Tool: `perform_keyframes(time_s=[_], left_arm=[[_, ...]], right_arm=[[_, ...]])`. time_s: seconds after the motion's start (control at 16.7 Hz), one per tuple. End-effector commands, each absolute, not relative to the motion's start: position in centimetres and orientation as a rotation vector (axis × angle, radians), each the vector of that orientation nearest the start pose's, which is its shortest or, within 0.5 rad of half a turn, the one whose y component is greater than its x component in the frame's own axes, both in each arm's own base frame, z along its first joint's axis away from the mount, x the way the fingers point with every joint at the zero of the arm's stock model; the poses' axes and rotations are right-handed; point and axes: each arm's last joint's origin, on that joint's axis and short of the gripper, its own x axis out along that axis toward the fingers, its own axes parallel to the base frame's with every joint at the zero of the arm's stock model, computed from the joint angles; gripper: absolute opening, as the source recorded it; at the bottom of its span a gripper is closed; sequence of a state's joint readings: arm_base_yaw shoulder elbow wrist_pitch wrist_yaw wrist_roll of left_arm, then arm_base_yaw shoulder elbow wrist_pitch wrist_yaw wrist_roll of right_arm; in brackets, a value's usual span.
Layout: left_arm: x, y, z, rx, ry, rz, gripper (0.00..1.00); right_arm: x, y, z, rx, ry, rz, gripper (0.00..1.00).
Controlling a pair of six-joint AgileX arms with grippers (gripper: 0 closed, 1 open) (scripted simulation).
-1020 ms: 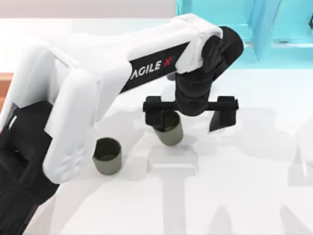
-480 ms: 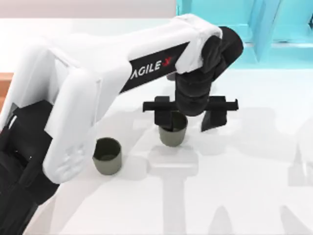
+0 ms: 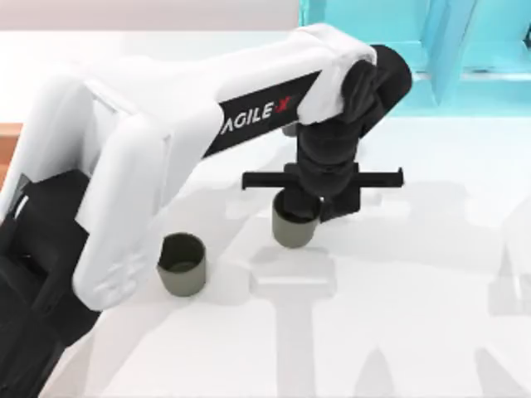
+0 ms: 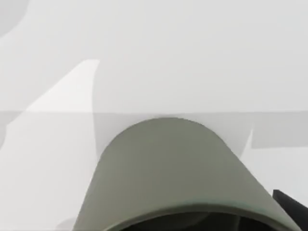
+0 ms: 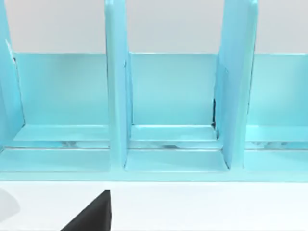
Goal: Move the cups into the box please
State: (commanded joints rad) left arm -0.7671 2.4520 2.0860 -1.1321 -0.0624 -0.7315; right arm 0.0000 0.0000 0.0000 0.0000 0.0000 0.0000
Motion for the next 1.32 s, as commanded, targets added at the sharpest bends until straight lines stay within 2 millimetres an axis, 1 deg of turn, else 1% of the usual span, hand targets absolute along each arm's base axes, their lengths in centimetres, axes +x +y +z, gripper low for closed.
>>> perform_keyframes(time_s=[0.42, 0.54, 0.66, 0.84, 0.96, 1.08, 1.32], left_arm=[[35.5, -33.4, 13.8, 0.019, 1.471, -0.018, 0.00], [35.6, -32.8, 14.2, 0.027, 1.477, -0.016, 0.00], [35.8, -31.0, 16.0, 0.032, 1.481, -0.015, 0.00], [36.0, -27.1, 20.6, 0.019, 1.465, -0.021, 0.00], [35.8, -24.7, 22.8, 0.017, 1.465, -0.021, 0.00], [35.7, -23.4, 23.7, 0.019, 1.470, -0.019, 0.00], [35.7, -23.6, 23.8, 0.023, 1.467, -0.022, 0.00]], right_arm=[[10.6, -0.1, 16.0, 0.000, 0.000, 0.000, 1.00], [10.6, -0.1, 16.0, 0.000, 0.000, 0.000, 1.00], [10.6, -0.1, 16.0, 0.000, 0.000, 0.000, 1.00], [10.6, -0.1, 16.0, 0.000, 0.000, 0.000, 1.00], [10.6, -0.1, 16.0, 0.000, 0.000, 0.000, 1.00], [10.6, -0.1, 16.0, 0.000, 0.000, 0.000, 1.00], [10.6, -0.1, 16.0, 0.000, 0.000, 0.000, 1.00]])
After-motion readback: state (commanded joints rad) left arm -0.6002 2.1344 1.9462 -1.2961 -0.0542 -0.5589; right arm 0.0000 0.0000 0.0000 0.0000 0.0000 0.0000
